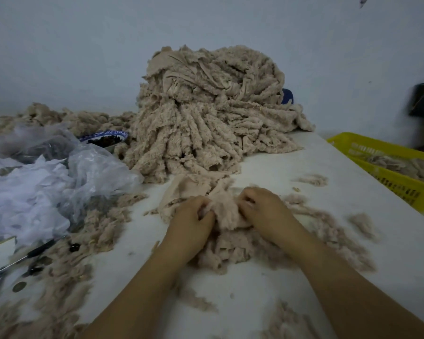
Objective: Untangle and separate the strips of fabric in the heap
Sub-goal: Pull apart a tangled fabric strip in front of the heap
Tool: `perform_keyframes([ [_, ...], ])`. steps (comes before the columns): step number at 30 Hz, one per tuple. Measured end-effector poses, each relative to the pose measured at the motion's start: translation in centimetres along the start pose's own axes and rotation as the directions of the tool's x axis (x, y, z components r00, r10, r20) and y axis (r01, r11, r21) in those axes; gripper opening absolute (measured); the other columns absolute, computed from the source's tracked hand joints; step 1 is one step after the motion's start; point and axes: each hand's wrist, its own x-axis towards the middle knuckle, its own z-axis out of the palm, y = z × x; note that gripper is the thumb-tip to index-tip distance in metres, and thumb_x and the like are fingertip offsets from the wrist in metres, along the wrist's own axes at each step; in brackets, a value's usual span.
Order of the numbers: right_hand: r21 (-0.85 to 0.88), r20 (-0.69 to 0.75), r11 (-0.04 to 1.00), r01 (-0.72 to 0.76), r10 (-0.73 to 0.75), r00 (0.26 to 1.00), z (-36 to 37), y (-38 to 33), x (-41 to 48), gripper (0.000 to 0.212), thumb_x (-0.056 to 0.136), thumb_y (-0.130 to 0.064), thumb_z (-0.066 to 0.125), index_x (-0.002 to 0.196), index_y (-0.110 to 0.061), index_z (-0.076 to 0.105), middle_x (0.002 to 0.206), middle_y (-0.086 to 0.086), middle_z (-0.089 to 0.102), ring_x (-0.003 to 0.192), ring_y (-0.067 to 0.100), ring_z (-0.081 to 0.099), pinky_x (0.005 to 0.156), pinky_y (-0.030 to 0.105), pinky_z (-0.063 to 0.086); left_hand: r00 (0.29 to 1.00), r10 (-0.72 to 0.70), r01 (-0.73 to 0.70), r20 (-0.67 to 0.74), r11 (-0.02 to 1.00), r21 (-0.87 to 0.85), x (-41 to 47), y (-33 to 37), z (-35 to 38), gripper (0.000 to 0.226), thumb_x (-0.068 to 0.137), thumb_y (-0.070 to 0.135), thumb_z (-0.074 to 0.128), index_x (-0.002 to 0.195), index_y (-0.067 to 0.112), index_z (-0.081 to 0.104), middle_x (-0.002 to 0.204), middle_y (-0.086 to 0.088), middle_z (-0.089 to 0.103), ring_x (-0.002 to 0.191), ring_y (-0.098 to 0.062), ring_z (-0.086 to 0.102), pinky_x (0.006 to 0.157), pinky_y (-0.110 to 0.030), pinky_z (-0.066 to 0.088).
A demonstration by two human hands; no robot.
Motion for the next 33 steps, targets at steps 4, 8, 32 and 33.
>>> perform_keyframes([
  [4, 0.401, -0.332, 0.916, -0.026, 0.172, 0.927, -1.3, -0.9, 0.1, 0.026, 0.1, -0.039, 0.051, 0.076, -0.029, 0.057, 0.07, -0.006, 0.057, 0.061, -0.006, 0.051, 0.052, 0.01, 0.036, 0.981, -0.138, 0.096, -0.137, 0.958, -0.272, 0.3, 0.0, -0.7, 0.013, 0.094, 0.017, 0.058, 0.087, 0.026, 0.052, 0.082, 0.001, 0.063, 0.058, -0.002, 0.052, 0.055, -0.021, 0.042],
  [8, 0.615, -0.361, 0.785, -0.077, 0.367, 0.857, -1.4, -0.7, 0.3, 0.031, 0.101, -0.041, 0.049, 0.081, -0.023, 0.064, 0.078, 0.003, 0.063, 0.067, 0.0, 0.053, 0.06, 0.021, 0.04, 0.951, -0.181, 0.087, -0.252, 0.935, -0.343, 0.3, 0.4, -0.9, 0.019, 0.093, 0.007, 0.052, 0.083, 0.02, 0.041, 0.071, -0.005, 0.052, 0.042, -0.002, 0.041, 0.039, -0.013, 0.032],
  [32, 0.517, -0.001, 0.85, 0.101, -0.117, 0.993, 0.3, -3.2, -1.1, 0.033, 0.086, -0.068, 0.052, 0.115, -0.053, 0.053, 0.11, -0.028, 0.06, 0.098, -0.008, 0.059, 0.073, 0.007, 0.047, 0.936, 0.075, 0.322, 0.344, 0.212, -0.923, 0.0, 2.0, -1.7, 0.05, 0.101, 0.043, 0.039, 0.121, 0.01, 0.071, 0.132, -0.016, 0.064, 0.125, -0.027, 0.06, 0.101, -0.039, 0.052],
  [33, 0.4, 0.012, 0.908, 0.128, -0.144, 0.989, 0.7, -3.3, -1.1, 0.029, 0.086, -0.064, 0.056, 0.11, -0.047, 0.054, 0.106, -0.021, 0.061, 0.095, -0.001, 0.06, 0.072, 0.013, 0.049, 0.928, 0.084, 0.329, 0.364, 0.277, -0.903, -0.2, 2.0, -1.2, 0.051, 0.101, 0.044, 0.039, 0.123, 0.011, 0.07, 0.132, -0.015, 0.064, 0.127, -0.025, 0.059, 0.103, -0.037, 0.05],
])
